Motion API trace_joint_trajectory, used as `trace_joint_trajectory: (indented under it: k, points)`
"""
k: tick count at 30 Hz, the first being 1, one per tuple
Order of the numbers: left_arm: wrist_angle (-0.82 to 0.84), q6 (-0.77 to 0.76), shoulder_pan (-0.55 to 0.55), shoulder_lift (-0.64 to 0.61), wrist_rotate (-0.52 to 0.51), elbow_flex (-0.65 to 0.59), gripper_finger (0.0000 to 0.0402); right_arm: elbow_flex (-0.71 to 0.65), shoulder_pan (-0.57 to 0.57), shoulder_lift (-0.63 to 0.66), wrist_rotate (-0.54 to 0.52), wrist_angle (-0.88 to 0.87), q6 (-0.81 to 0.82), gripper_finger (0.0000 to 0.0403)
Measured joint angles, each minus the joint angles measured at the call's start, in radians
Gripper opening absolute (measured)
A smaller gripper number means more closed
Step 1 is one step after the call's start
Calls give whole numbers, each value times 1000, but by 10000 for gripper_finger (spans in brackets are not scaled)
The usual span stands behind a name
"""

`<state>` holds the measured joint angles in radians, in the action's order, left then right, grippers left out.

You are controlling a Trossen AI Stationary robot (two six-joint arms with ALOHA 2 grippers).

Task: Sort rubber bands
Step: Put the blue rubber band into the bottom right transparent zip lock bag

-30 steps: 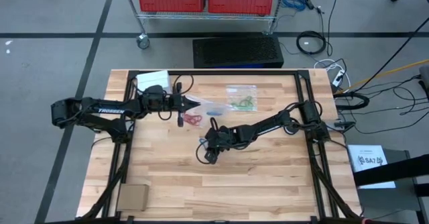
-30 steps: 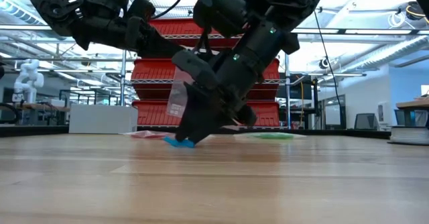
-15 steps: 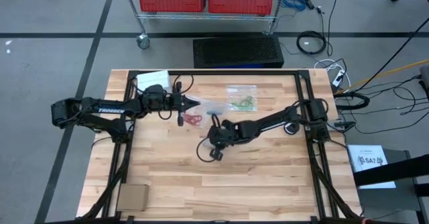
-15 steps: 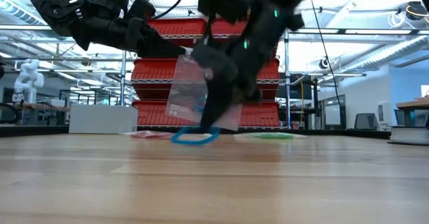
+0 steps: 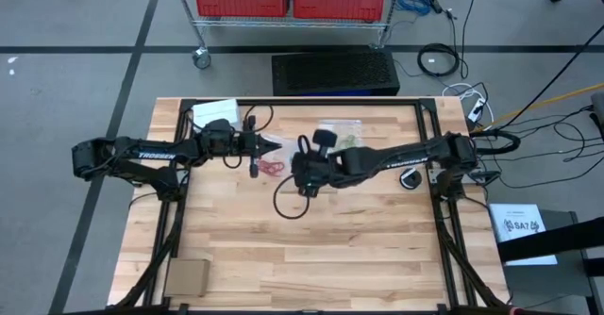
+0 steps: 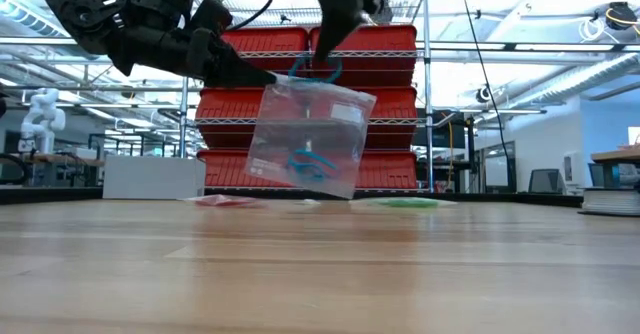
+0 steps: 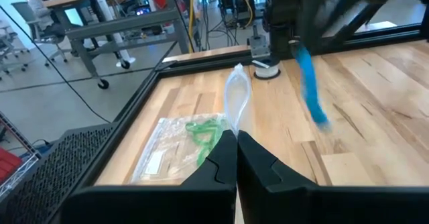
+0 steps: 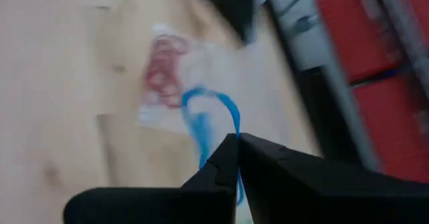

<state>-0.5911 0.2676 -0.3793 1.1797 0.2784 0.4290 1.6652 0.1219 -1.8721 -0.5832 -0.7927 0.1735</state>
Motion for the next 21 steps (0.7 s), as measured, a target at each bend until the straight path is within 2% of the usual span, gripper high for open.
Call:
trace_joint_trajectory:
  k: [5, 9, 21]
  points:
    - [5, -1, 0, 0, 0, 0, 0, 93, -12, -2, -136, -108, -149, 0]
    - [9, -6, 0, 0, 0, 0, 0, 110, -33, -3, -207, -151, -234, 0]
    - [7, -24, 0, 0, 1, 0, 0, 110, -57, -35, -221, -195, -323, 0]
